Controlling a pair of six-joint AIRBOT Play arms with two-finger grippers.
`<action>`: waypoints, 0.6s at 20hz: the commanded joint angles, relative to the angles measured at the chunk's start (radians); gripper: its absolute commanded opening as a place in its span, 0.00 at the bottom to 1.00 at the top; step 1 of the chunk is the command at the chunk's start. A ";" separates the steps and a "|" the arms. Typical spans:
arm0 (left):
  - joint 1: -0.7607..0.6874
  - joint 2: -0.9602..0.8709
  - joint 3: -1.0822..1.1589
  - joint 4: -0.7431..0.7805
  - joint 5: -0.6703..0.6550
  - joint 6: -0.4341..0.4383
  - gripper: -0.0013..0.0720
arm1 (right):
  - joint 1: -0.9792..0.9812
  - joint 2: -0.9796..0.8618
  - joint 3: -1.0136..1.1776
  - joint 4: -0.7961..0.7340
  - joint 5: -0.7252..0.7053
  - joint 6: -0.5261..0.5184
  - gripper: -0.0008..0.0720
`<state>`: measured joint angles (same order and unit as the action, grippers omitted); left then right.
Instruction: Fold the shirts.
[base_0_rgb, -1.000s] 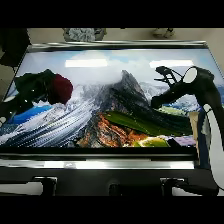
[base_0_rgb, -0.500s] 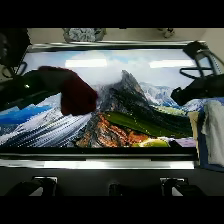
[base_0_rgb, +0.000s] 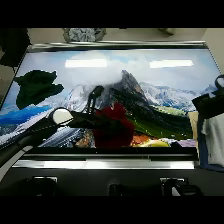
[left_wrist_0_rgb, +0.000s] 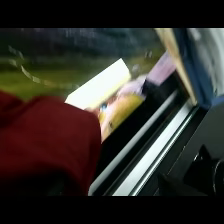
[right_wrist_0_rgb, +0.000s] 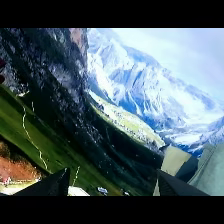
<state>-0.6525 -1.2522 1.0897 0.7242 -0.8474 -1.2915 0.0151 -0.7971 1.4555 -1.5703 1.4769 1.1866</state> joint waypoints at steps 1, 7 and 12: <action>0.075 -0.068 0.068 0.074 -0.214 -0.033 0.98 | 0.001 -0.062 -0.002 0.031 0.106 0.002 0.87; 0.494 -0.029 0.071 0.252 -0.365 -0.121 0.98 | 0.001 -0.285 -0.169 0.412 0.087 -0.153 0.97; 0.521 -0.083 -0.240 -0.002 -0.333 -0.029 0.98 | 0.001 -0.370 -0.427 0.515 -0.066 -0.205 0.97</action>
<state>-0.1608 -1.3121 0.9951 0.8692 -1.1835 -1.3815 0.0166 -1.1168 1.1496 -1.1595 1.4876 1.0309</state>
